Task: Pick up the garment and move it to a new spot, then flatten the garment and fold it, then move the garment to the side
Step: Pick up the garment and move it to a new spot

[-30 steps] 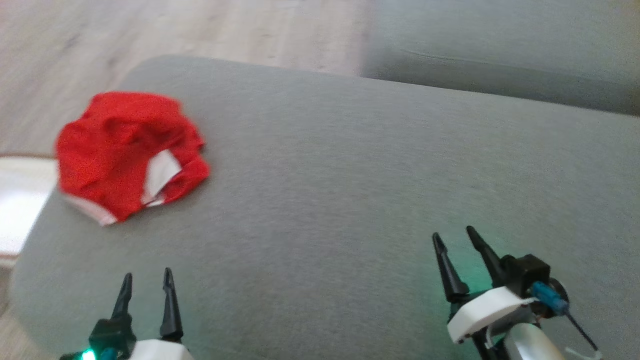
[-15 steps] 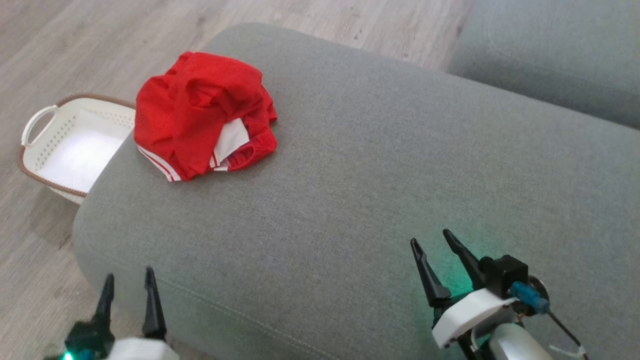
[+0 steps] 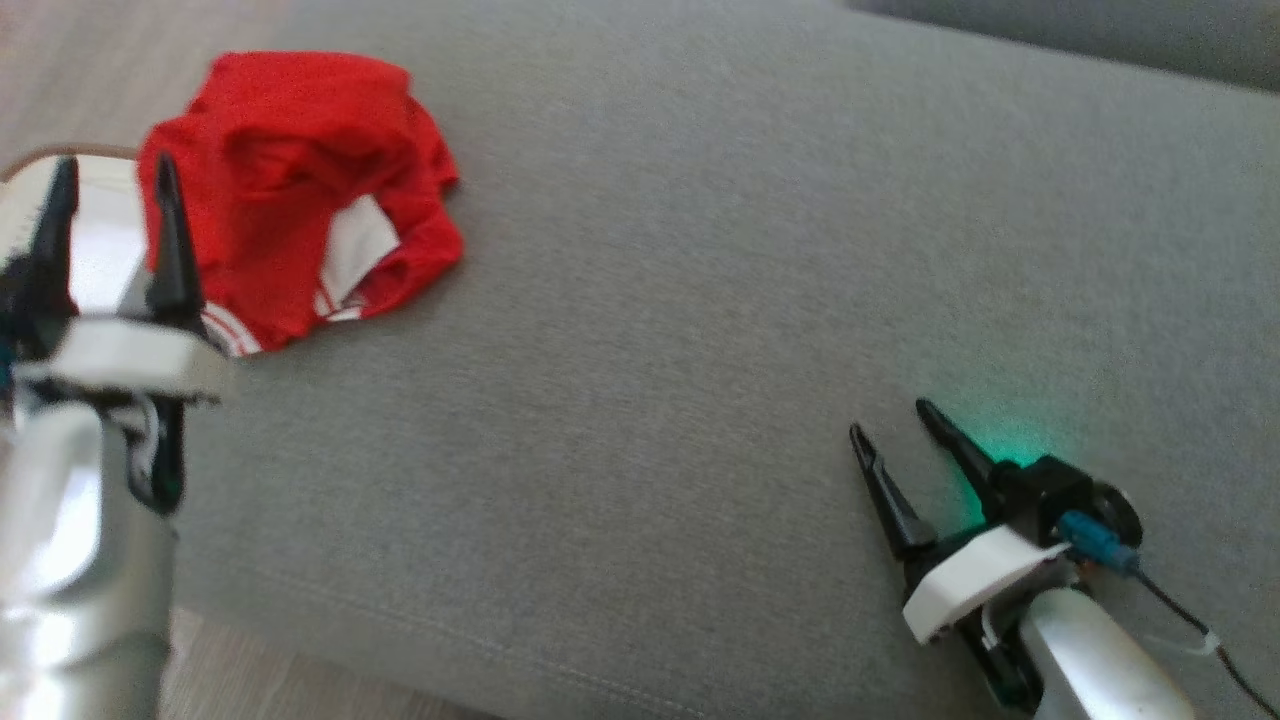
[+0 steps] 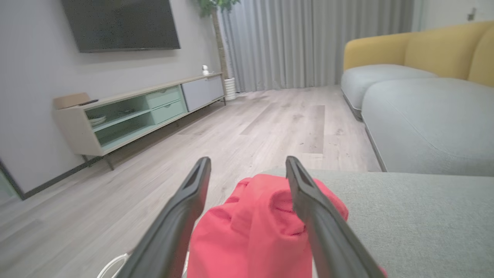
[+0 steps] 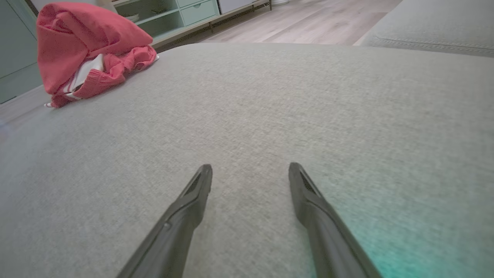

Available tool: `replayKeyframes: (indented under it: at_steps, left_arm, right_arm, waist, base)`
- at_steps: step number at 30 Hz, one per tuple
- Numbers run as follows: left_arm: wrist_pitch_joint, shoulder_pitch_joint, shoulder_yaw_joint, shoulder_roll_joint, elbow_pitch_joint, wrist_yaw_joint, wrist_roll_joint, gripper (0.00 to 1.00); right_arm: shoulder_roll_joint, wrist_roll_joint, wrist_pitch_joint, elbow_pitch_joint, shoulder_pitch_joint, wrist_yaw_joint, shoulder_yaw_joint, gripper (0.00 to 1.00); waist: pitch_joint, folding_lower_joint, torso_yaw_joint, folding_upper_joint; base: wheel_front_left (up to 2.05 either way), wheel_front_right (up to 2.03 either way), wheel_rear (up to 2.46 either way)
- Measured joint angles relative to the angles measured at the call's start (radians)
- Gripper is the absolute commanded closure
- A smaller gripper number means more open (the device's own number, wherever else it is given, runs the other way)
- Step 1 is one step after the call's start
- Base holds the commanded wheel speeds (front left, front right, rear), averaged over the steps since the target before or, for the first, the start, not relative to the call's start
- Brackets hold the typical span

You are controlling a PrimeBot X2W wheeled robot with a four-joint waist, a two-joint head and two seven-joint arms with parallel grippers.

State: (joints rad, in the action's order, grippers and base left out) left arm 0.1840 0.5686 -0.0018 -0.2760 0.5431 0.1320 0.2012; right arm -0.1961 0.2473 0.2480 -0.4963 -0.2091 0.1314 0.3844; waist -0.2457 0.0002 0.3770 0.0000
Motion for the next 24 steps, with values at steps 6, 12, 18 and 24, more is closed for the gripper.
replayKeyframes:
  at_steps: [6,12,18,24]
  left_arm:
    - [-0.057,0.11,-0.071,-0.06,0.108,0.0,0.079,0.0]
    - [-0.152,0.15,-0.087,-0.103,0.272,-0.016,0.098,0.0]
    - [-0.203,0.163,-0.09,-0.12,0.395,-0.04,0.099,0.0]
    - [-0.128,0.202,-0.094,-0.123,0.429,-0.062,0.091,1.0]
  right_arm:
    - [-0.015,0.008,0.008,0.047,-0.035,0.0,0.013,0.0]
    - [-0.028,0.008,0.011,0.094,-0.07,0.0,0.024,0.0]
    - [-0.034,0.008,0.013,0.124,-0.096,0.0,0.026,0.0]
    - [-0.032,0.026,0.017,0.112,-0.11,0.0,0.021,0.0]
  waist:
    - [-0.064,0.0,-0.06,0.0]
    - [-0.123,-0.0001,-0.128,0.0]
    - [-0.168,-0.0002,-0.177,0.0]
    - [-0.164,-0.0002,-0.202,0.0]
  base:
    - [0.0,0.0,0.0]
    - [0.0,0.0,0.0]
    - [0.0,0.0,0.0]
    - [0.0,0.0,0.0]
